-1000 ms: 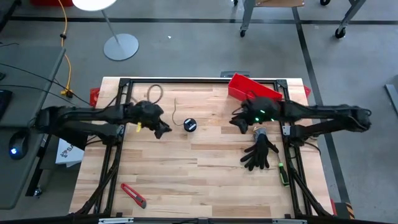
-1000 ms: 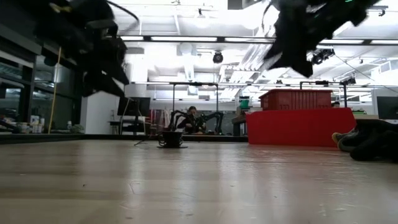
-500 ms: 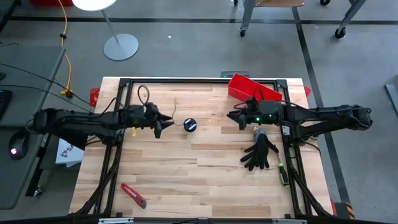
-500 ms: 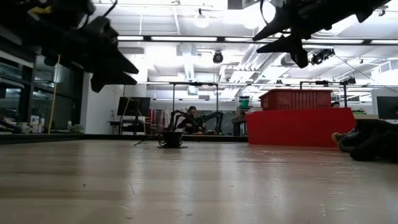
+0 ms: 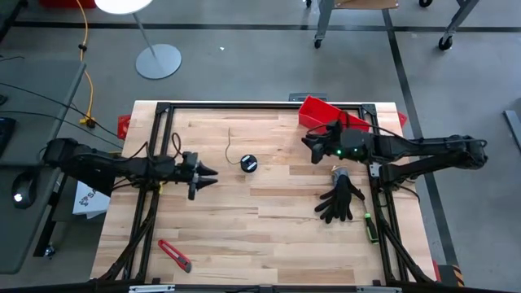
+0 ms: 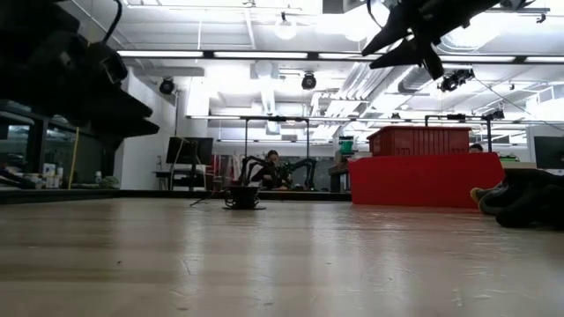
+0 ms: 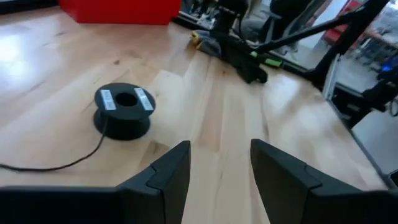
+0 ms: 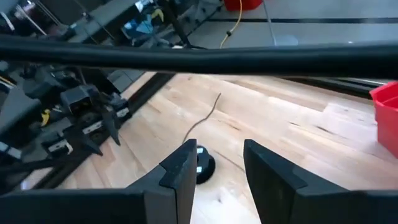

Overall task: Coil cords
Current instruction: Return to Home Position

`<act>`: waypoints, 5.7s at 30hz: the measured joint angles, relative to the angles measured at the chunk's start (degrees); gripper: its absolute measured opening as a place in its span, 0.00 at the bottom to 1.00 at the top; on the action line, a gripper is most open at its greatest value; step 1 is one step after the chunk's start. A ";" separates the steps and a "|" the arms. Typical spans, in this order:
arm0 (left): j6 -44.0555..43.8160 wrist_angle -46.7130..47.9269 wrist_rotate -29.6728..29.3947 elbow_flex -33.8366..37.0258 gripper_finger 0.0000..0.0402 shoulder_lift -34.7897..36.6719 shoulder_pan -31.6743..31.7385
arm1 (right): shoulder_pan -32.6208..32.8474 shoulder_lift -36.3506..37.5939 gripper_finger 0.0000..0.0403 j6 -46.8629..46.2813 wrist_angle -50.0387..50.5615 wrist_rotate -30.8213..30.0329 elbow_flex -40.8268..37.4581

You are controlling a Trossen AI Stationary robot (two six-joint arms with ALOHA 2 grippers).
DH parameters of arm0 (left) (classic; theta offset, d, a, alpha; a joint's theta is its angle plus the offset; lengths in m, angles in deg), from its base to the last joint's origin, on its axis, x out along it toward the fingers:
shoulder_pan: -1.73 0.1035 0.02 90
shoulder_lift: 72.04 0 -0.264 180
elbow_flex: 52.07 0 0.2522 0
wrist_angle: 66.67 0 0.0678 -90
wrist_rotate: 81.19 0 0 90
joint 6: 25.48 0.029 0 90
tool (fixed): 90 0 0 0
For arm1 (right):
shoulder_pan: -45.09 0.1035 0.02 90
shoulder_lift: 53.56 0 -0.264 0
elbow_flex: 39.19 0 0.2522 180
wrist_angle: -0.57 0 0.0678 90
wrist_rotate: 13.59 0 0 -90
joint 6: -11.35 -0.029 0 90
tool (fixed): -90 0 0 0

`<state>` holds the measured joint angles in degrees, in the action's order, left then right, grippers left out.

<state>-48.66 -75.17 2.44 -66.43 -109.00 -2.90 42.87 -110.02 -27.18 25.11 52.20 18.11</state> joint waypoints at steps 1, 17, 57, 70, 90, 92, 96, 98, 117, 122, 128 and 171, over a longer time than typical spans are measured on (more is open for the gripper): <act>0.53 0.92 -0.69 0.00 0.40 0.52 -0.35 | 0.45 0.00 0.31 0.00 1.24 -0.71 0.48; 5.42 1.49 1.22 -0.20 0.40 0.79 -0.68 | 11.46 11.11 0.31 -2.31 4.49 -8.83 -8.94; 5.33 3.15 1.23 -0.28 0.40 0.75 -0.67 | 2.61 42.64 0.31 31.91 -32.39 23.03 -42.98; 5.33 3.06 1.22 -0.28 0.40 0.60 -0.65 | 1.14 56.48 0.31 44.63 -12.24 19.67 -43.00; 5.33 3.15 1.24 -0.26 0.40 0.60 -0.65 | 0.33 55.67 0.31 46.08 -12.03 21.84 -43.03; 5.33 3.15 1.24 -0.26 0.40 0.60 -0.65 | 0.33 55.65 0.31 46.08 -12.03 21.84 -43.03; 5.35 3.15 1.24 -0.26 0.40 0.60 -0.65 | 0.33 55.65 0.31 46.08 -12.03 21.84 -43.03; 5.33 3.15 1.24 -0.26 0.40 0.60 -0.65 | 0.33 55.65 0.31 46.08 -12.03 21.84 -43.03; 5.35 10.96 1.22 -0.17 0.40 28.40 -0.69 | 0.33 55.65 0.31 46.08 -12.06 21.84 -43.03; 5.35 10.80 1.23 -0.17 0.40 33.77 0.44 | 0.33 55.65 0.31 46.08 -12.06 21.84 -43.05; 5.35 10.09 1.23 -0.23 0.40 36.82 0.92 | 0.33 55.63 0.31 46.07 -12.08 21.84 -43.05; 5.35 10.91 1.22 -0.24 0.40 36.22 0.90 | 0.33 55.67 0.31 46.06 -12.06 21.84 -43.05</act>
<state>-43.30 -64.27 3.66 -66.67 -72.77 -2.00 43.20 -54.35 18.89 13.05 74.04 -24.94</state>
